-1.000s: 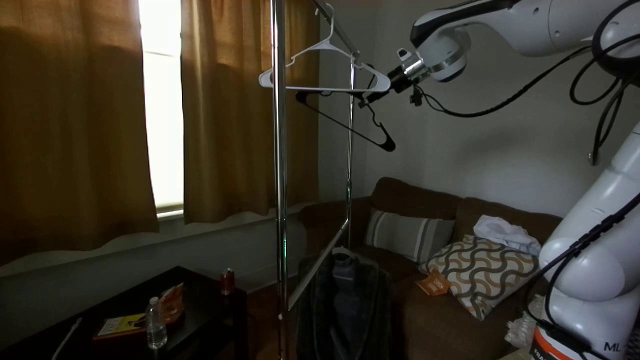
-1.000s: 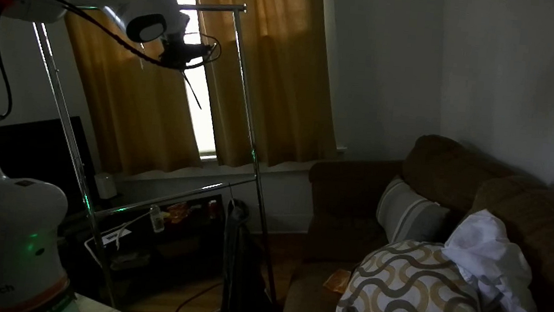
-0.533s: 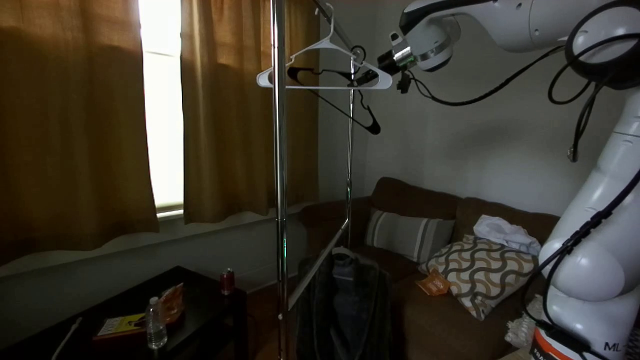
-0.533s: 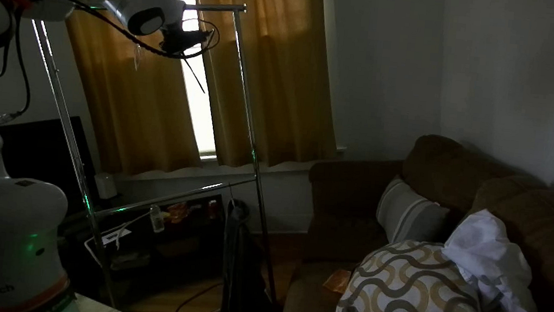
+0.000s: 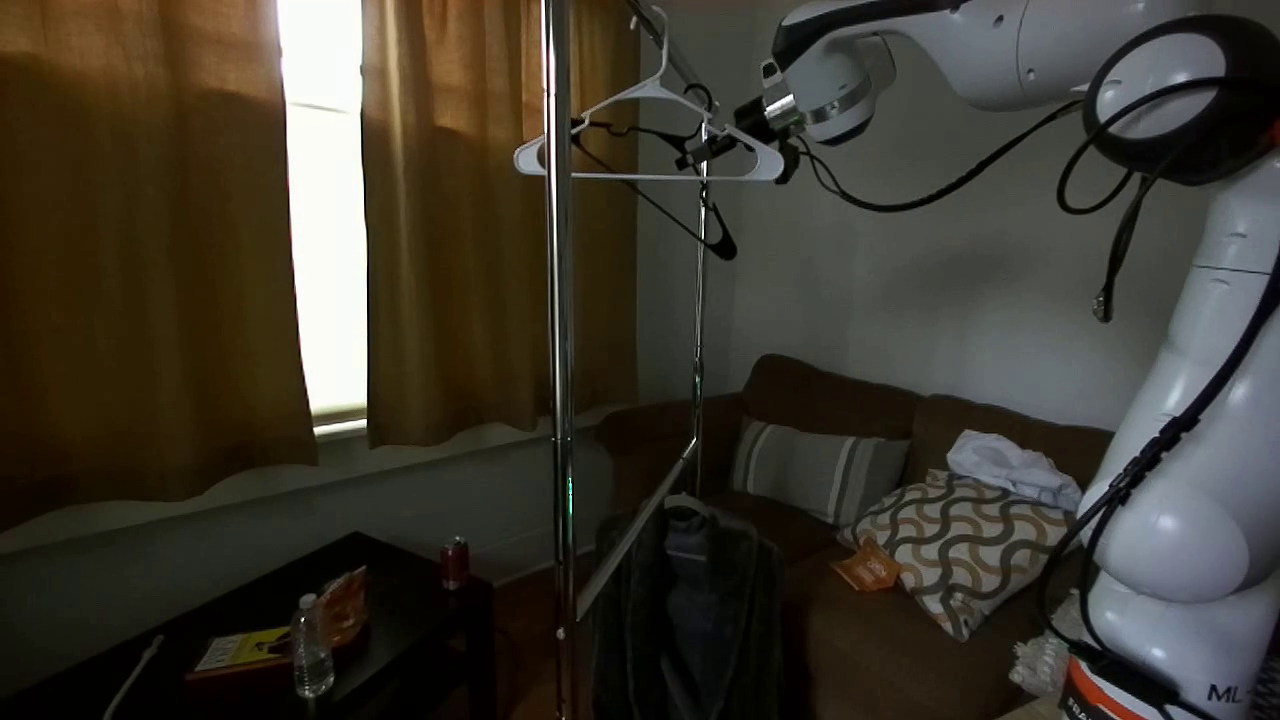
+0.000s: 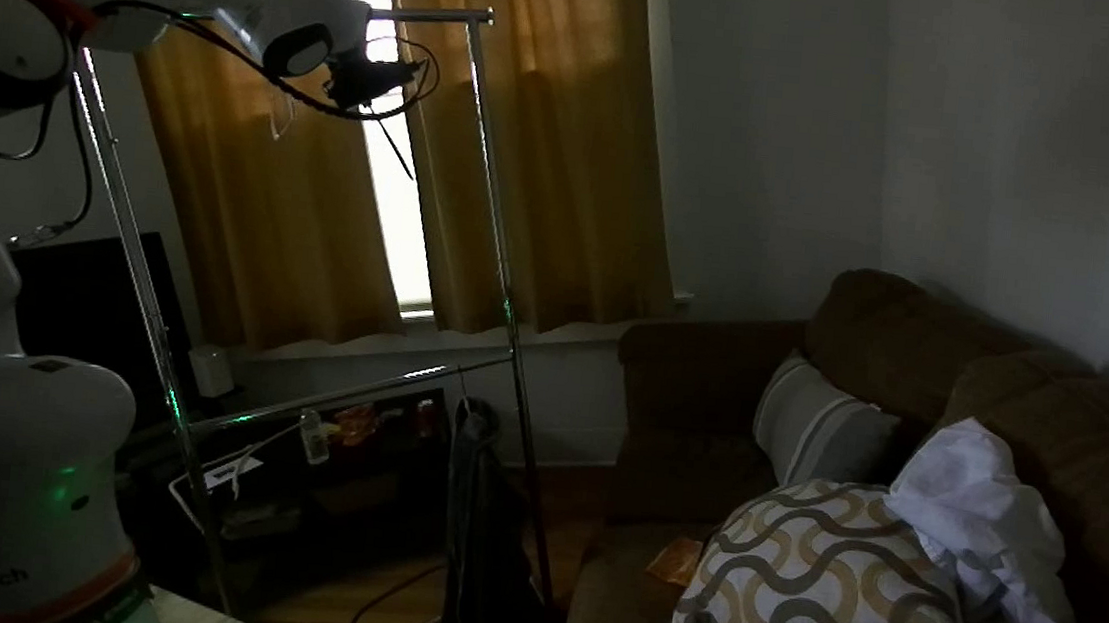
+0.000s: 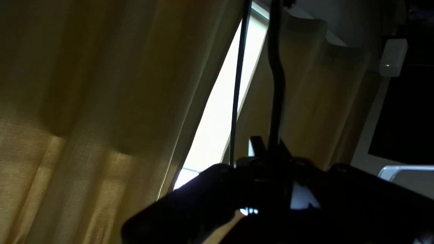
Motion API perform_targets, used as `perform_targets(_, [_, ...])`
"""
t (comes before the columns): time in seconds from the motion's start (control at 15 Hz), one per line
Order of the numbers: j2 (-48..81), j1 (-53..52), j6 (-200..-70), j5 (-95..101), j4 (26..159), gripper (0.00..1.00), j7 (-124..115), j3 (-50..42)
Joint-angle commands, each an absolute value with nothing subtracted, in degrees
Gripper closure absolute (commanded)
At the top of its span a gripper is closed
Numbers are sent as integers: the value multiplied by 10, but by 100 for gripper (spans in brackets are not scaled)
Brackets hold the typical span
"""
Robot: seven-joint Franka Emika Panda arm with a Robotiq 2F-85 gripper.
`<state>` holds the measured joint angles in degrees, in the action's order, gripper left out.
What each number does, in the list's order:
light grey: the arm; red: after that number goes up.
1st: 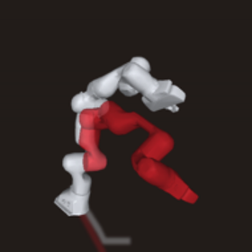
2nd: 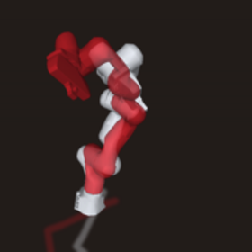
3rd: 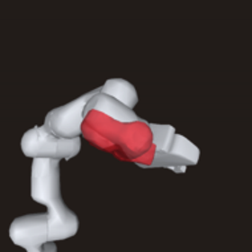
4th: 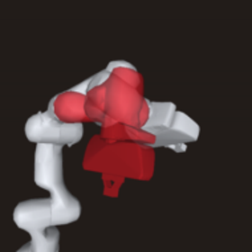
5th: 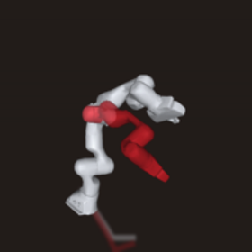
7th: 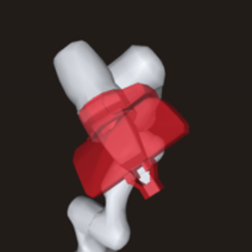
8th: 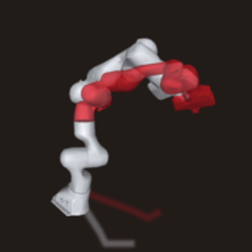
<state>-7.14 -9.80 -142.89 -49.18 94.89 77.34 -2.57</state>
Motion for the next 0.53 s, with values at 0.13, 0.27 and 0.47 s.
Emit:
perform_targets(0.13, [-67, -84, -1437, -497, 940, 98, 774, -10])
perform_targets(0.27, [-63, -87, -1441, -515, 930, 98, 781, -6])
perform_targets(0.47, [-62, -98, -1459, -542, 924, 98, 781, -13])
